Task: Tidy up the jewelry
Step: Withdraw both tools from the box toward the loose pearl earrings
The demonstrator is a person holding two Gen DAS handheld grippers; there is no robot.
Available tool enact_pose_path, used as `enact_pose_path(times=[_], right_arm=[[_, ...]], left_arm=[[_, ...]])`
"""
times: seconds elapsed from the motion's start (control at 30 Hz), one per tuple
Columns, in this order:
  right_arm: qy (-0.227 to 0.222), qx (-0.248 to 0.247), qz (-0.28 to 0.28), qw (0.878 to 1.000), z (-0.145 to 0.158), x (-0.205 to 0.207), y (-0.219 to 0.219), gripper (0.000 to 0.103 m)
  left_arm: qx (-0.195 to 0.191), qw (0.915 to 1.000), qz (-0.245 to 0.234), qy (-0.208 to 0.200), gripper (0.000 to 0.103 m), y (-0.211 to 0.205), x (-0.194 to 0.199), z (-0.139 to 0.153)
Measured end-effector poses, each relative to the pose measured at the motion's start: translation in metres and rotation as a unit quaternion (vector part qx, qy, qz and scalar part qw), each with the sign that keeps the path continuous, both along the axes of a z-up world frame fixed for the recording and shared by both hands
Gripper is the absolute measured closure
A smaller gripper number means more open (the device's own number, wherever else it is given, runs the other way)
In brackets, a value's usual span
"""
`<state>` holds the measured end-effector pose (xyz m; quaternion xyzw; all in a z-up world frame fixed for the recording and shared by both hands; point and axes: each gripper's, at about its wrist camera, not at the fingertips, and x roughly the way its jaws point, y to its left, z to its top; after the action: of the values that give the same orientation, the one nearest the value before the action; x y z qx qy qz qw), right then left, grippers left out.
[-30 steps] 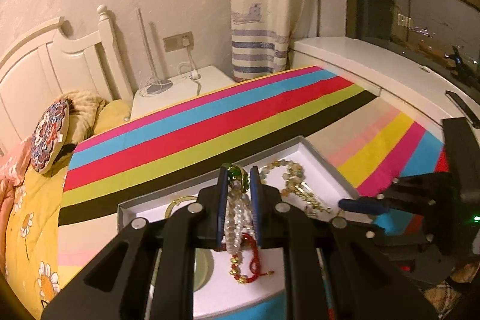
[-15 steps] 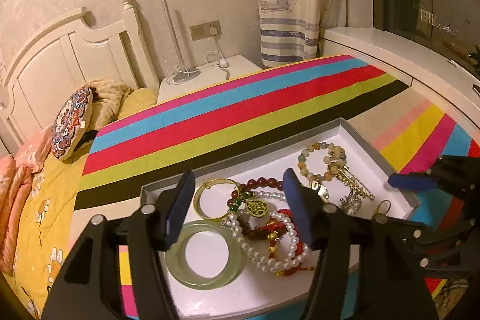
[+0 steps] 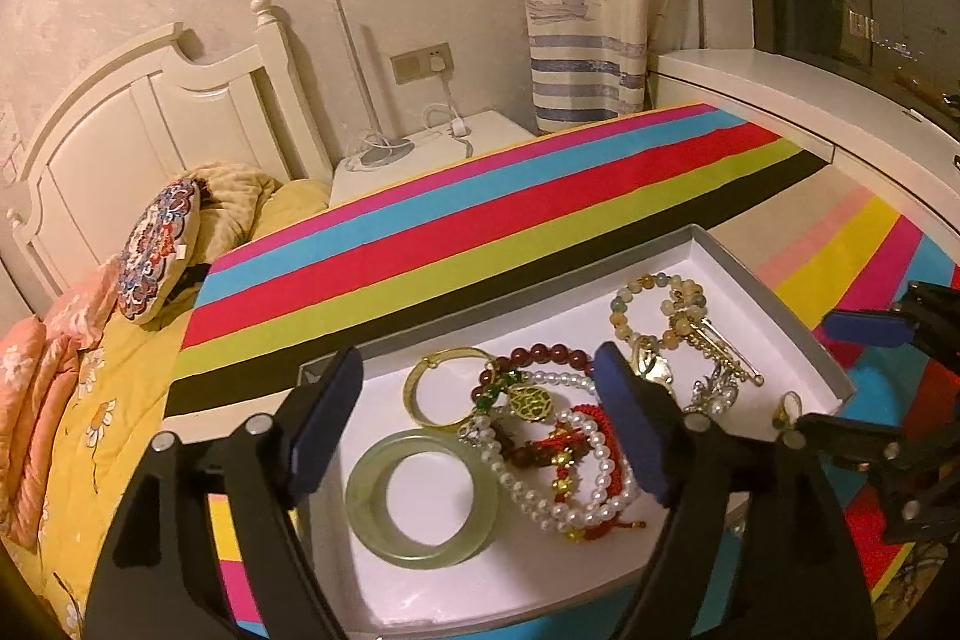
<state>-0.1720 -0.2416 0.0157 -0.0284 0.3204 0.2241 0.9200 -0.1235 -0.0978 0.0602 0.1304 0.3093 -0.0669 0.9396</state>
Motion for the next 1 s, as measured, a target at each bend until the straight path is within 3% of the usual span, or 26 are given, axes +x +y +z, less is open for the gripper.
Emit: enact_pose_path(times=[0.37, 0.53, 0.6, 0.73, 1.0], right_arm=[[-0.011, 0.006, 0.015, 1.0, 0.008, -0.023, 0.001, 0.033], [-0.012, -0.009, 0.032, 0.999, 0.004, -0.038, 0.008, 0.033], [-0.008, -0.014, 0.04, 0.999, 0.0, -0.041, 0.012, 0.033], [0.001, -0.022, 0.054, 0.998, -0.006, -0.044, 0.02, 0.033], [0.021, -0.052, 0.074, 0.996, -0.024, -0.053, 0.04, 0.033]], left_arm=[[0.014, 0.9986, 0.045, -0.025, 0.006, 0.011, -0.023, 0.004], [-0.022, 0.9976, 0.061, -0.023, 0.004, 0.029, -0.048, 0.005], [-0.04, 0.9973, 0.058, -0.02, 0.003, 0.038, -0.064, 0.002], [-0.032, 0.9984, 0.044, -0.014, 0.003, 0.044, -0.095, -0.009], [-0.029, 0.999, -0.032, 0.009, 0.003, 0.036, -0.156, -0.045]])
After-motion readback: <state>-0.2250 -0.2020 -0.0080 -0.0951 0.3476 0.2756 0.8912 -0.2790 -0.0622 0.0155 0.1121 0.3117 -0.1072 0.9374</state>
